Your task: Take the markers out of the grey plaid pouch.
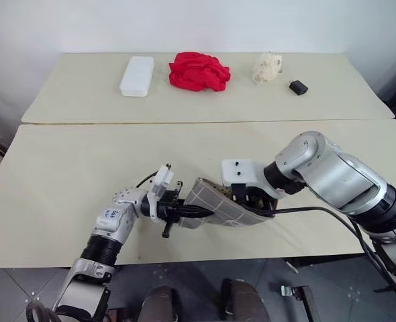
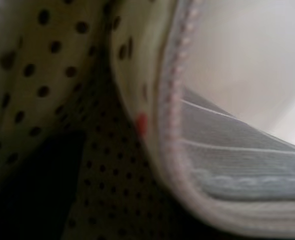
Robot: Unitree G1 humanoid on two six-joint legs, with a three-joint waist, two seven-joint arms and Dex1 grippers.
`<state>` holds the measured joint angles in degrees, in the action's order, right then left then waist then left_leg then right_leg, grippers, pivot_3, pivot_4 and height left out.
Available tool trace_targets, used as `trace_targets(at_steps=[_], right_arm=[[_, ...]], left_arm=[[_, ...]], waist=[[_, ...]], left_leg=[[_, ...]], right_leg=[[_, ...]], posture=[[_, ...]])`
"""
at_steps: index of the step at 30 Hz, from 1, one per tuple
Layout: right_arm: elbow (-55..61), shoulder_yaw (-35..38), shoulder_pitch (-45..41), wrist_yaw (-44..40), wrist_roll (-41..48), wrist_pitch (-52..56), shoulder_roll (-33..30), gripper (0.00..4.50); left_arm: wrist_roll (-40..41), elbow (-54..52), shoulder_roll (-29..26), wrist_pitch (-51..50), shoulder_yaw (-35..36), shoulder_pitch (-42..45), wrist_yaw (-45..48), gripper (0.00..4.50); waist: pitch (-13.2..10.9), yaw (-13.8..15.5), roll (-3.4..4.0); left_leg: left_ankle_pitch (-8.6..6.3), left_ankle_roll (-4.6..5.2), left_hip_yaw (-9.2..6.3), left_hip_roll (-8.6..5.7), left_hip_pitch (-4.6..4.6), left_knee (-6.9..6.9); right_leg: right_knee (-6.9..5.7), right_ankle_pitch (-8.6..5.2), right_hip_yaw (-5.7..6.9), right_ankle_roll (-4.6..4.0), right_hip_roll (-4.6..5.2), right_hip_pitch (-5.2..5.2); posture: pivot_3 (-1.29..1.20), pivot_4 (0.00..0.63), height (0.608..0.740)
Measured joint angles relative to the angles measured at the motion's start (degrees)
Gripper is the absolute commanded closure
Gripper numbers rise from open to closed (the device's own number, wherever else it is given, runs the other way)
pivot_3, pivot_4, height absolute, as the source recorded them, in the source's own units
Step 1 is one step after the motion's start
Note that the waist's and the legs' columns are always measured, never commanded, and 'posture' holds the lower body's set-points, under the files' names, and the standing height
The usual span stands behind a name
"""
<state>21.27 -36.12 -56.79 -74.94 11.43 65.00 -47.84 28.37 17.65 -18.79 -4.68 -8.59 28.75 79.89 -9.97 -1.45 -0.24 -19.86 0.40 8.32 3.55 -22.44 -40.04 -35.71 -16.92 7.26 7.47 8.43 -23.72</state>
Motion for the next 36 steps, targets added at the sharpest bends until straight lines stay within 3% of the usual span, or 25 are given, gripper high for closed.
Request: trace_targets(at_steps=[6,9,16,22,29,32,36], right_arm=[[-4.49,0.38,0.06,4.07,-0.21,-0.05,2.34,0.02],[-4.57,-1.77,0.02,5.54,-1.39,-0.93,2.57,0.02],[-6.27,-4.99,-0.26,8.98,-4.09,-1.54,6.02,0.02],[-10.2,-8.71,-1.42,11.99,-10.4,-9.07,9.63,0.02],[-12.3,-6.97,1.02,16.0,-13.23,-9.3,14.88,0.02],[-12.28,-5.83,2.21,16.69,-13.26,-8.29,15.71,0.65],[-12.05,-4.37,3.38,16.88,-13.23,-8.39,16.03,1.98]], left_arm=[[-4.29,5.29,1.87,16.49,2.52,-0.27,-2.53,4.5],[-5.03,5.79,2.02,19.42,2.66,-1.42,-2.87,4.5],[-5.1,6.92,1.98,20.35,3.78,-2.14,-3.58,4.5],[-4.97,7.29,1.13,18.34,4.81,-2.65,-3.73,4.5],[-4.75,6.45,0.32,15.18,5.74,-3.29,-3.69,4.5],[-4.76,5.63,0.21,14.54,5.79,-3.71,-3.57,4.5],[-4.75,5.1,0.2,14.1,5.77,-4.0,-3.4,4.5]], waist=[[0.0,-0.11,0.0],[0.0,-0.15,0.0],[0.02,-0.31,-0.02],[0.09,-0.72,-0.12],[0.19,-1.11,-0.21],[0.21,-1.38,-0.22],[0.22,-1.37,-0.24]], left_leg=[[0.0,0.0,0.0,0.01,0.01,-0.01],[0.0,0.0,0.0,0.01,0.01,-0.01],[0.0,0.0,0.02,0.03,0.08,-0.03],[0.03,-0.04,0.06,0.07,0.18,-0.03],[0.04,-0.07,0.06,0.09,0.26,0.0],[0.04,-0.07,0.05,0.1,0.29,0.0],[0.04,-0.07,0.04,0.1,0.29,-0.01]], right_leg=[[-0.03,0.0,0.0,0.0,0.01,-0.01],[-0.02,0.0,0.0,0.0,0.02,-0.01],[-0.11,0.0,-0.01,0.0,0.01,0.01],[-0.17,0.0,-0.02,-0.01,0.0,0.05],[-0.21,-0.02,0.0,-0.03,-0.01,0.11],[-0.21,-0.02,0.0,-0.04,-0.02,0.15],[-0.21,-0.02,-0.01,-0.04,-0.01,0.17]], posture=[[0.0,0.15,0.74],[0.0,0.15,0.74],[0.0,0.15,0.74],[0.0,0.15,0.74],[0.0,0.15,0.74],[0.0,0.15,0.74],[0.0,0.15,0.74]])
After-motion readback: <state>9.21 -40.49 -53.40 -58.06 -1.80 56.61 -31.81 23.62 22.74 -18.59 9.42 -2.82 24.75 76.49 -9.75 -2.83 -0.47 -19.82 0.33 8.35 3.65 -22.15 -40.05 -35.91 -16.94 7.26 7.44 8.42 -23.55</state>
